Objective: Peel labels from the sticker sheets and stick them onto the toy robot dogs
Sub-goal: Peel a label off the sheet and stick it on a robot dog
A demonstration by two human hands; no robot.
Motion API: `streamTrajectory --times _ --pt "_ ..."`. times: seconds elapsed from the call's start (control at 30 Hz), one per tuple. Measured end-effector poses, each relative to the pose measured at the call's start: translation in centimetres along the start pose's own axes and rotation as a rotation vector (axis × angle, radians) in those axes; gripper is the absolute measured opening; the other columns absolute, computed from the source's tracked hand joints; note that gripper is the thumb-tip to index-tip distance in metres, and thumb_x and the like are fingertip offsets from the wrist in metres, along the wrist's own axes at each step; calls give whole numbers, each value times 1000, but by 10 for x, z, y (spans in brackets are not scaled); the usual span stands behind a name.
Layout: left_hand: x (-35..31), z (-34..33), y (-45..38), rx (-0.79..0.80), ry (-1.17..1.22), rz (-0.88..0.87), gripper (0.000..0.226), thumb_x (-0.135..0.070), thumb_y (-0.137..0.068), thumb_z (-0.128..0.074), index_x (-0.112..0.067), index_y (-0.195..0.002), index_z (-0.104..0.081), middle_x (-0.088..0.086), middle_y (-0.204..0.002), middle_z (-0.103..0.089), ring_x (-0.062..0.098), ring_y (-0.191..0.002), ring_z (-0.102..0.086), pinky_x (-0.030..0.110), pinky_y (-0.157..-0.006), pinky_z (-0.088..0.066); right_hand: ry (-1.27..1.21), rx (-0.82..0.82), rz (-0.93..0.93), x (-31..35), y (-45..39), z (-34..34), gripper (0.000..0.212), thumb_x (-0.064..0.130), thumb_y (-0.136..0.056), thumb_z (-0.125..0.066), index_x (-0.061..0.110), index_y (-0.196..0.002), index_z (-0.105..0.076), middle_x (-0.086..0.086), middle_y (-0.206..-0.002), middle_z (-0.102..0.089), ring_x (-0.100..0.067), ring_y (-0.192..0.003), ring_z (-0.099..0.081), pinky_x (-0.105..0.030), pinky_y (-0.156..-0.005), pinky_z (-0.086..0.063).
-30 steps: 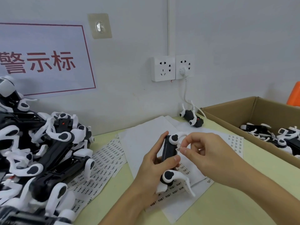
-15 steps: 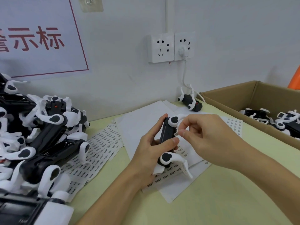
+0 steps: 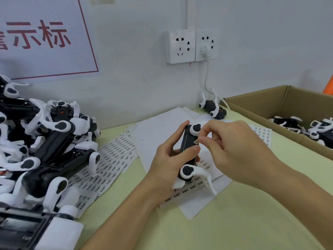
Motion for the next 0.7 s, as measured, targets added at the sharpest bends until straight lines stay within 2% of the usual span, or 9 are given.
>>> streamTrajectory --times 0.1,0.43,0.6,0.7 --pt "0 -1 0 3 -4 -8 69 -35 -69 -78 -53 -132 -57 4 -87 -70 23 -80 -64 49 -92 -51 28 -37 20 4 1 3 12 30 -95 -60 33 -83 -59 10 -43 -39 -12 -50 -42 -30 -53 -27" --pt "-2 -1 2 -21 -39 -8 60 -28 -81 -72 -55 -132 -56 3 -86 -71 21 -77 -65 52 -95 -52 130 -92 56 12 2 5 8 29 -95 -61 25 -92 -66 13 -48 -34 -7 -51 -38 -31 -51 -28" --pt "-2 -1 2 -16 -37 -14 58 -28 -81 -71 -57 -130 -57 3 -86 -72 20 -75 -65 37 -84 -53 144 -93 60 14 2 5 7 30 -95 -62 25 -92 -67 13 -49 -35 -8 -54 -43 -32 -52 -36" --pt "-3 -1 2 -17 -26 -16 57 -27 -81 -71 -56 -129 -58 3 -85 -71 20 -74 -64 36 -82 -54 145 -101 65 16 2 5 8 29 -95 -62 24 -92 -67 13 -50 -34 -15 -57 -48 -35 -54 -42"
Point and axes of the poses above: each hand's wrist, its own y-axis away from the middle knuckle, its own z-axis out of the back of the hand, x = y × z, the point moved 5 cm from there along -y, towards the middle knuckle
